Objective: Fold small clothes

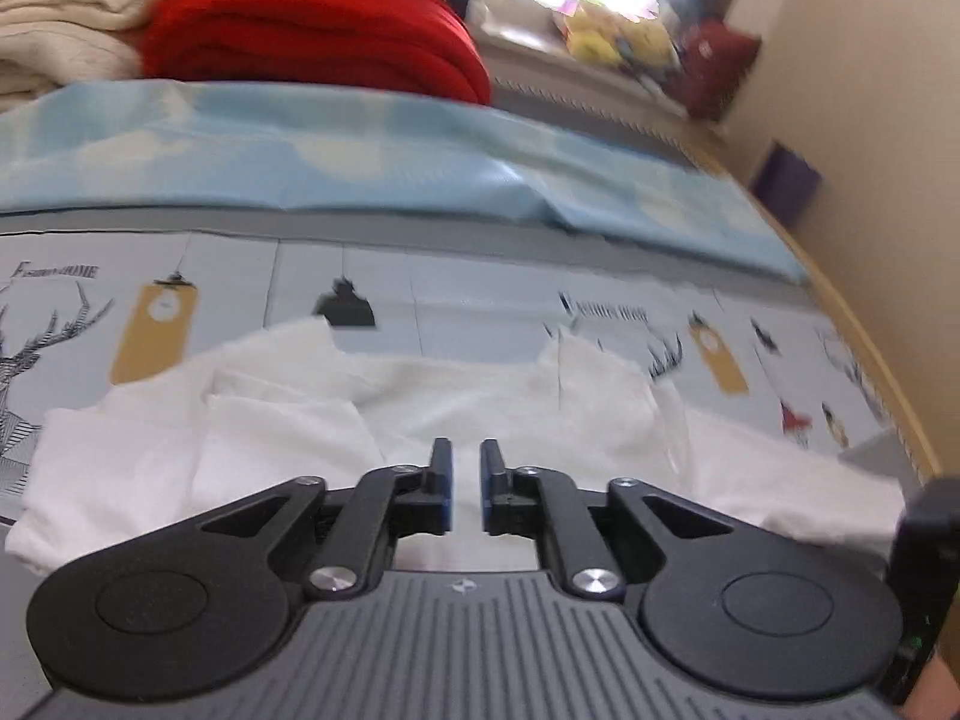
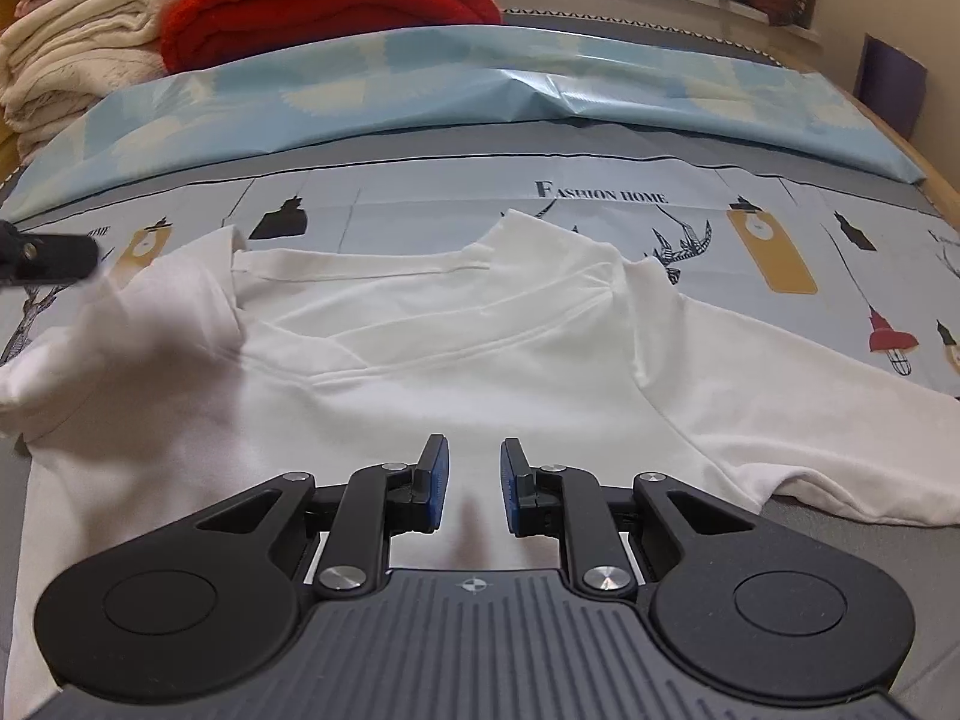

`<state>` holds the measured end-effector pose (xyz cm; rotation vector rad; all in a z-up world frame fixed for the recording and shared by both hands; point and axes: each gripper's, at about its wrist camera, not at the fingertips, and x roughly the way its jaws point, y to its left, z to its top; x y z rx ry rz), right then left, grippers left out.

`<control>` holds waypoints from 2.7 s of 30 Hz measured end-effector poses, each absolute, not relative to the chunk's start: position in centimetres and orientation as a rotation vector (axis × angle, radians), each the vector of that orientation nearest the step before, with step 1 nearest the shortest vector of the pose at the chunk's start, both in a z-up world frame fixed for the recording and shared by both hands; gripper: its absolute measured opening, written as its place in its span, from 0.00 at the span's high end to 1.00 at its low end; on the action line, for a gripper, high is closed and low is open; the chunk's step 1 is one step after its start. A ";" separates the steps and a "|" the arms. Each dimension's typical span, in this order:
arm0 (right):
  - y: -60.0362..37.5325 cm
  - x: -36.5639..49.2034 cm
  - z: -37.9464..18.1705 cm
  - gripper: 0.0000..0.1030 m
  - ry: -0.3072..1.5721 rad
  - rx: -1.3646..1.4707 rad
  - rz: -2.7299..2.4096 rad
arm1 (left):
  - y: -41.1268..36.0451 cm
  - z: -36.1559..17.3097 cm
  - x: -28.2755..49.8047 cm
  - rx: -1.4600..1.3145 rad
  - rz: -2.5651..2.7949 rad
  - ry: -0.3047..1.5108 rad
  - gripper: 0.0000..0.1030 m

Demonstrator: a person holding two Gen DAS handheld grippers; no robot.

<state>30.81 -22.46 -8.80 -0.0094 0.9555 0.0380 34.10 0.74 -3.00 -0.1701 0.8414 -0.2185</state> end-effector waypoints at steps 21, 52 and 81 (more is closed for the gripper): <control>-15.4 31.9 -10.6 0.82 0.923 -0.058 0.109 | 15.9 -2.1 34.6 -0.359 0.172 0.872 0.75; -11.4 30.8 -9.4 0.70 0.861 -0.161 0.433 | 9.9 -10.7 38.5 -0.436 -0.091 1.096 0.99; -28.4 34.7 -8.1 0.92 0.788 0.314 -0.285 | 15.7 -7.0 37.2 -0.481 0.181 0.991 0.81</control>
